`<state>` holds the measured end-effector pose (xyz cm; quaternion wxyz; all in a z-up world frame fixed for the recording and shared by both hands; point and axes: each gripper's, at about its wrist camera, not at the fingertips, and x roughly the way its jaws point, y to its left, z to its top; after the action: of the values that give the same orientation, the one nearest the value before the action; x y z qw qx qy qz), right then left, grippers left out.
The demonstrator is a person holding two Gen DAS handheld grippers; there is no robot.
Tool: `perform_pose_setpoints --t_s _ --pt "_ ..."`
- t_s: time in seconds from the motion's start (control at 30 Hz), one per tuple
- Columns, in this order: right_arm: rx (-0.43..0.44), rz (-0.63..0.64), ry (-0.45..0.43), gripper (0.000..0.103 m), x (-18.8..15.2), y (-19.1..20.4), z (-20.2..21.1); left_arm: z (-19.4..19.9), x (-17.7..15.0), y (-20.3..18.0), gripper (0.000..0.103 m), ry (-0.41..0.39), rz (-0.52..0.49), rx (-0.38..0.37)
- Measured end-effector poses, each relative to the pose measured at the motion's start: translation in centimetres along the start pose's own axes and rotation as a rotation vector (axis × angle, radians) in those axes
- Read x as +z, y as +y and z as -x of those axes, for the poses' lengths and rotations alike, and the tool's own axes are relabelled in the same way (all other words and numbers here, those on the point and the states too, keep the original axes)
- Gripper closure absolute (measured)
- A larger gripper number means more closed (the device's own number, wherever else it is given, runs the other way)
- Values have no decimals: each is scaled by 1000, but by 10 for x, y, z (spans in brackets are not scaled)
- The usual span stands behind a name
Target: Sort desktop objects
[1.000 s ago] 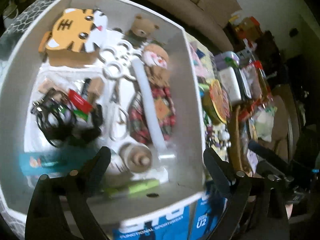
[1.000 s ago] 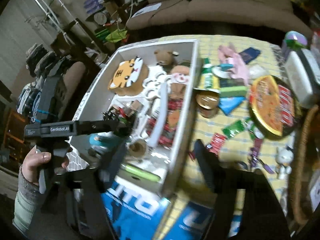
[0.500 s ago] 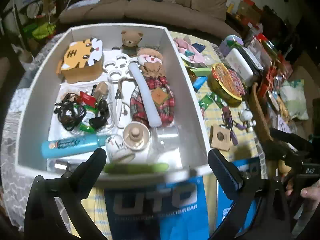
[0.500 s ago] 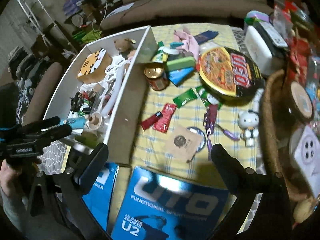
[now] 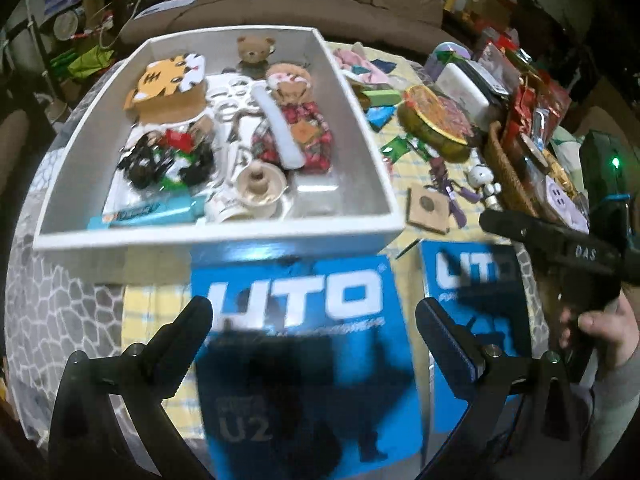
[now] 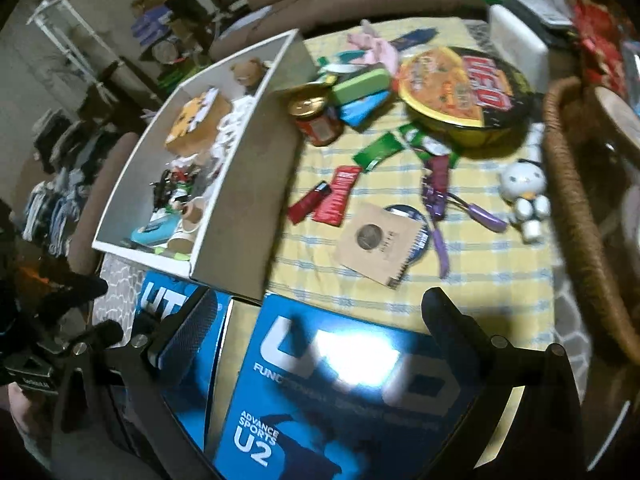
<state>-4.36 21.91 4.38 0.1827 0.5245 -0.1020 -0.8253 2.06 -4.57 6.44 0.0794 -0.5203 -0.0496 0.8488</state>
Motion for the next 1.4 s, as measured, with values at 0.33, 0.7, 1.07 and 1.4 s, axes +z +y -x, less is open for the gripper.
perform_pose_setpoints --t_s 0.33,0.7,1.07,1.4 --pt "63 56 109 3 -8 21 -43 -25 -31 7 0 66 -10 30" --pt "53 50 39 9 -15 28 -11 -29 -39 -12 0 82 -57 19" --pt "-40 114 43 8 -115 15 78 -16 -56 -30 0 36 -138 42" --pt "-191 234 176 4 -239 25 90 4 -83 -35 0 3 -137 45"
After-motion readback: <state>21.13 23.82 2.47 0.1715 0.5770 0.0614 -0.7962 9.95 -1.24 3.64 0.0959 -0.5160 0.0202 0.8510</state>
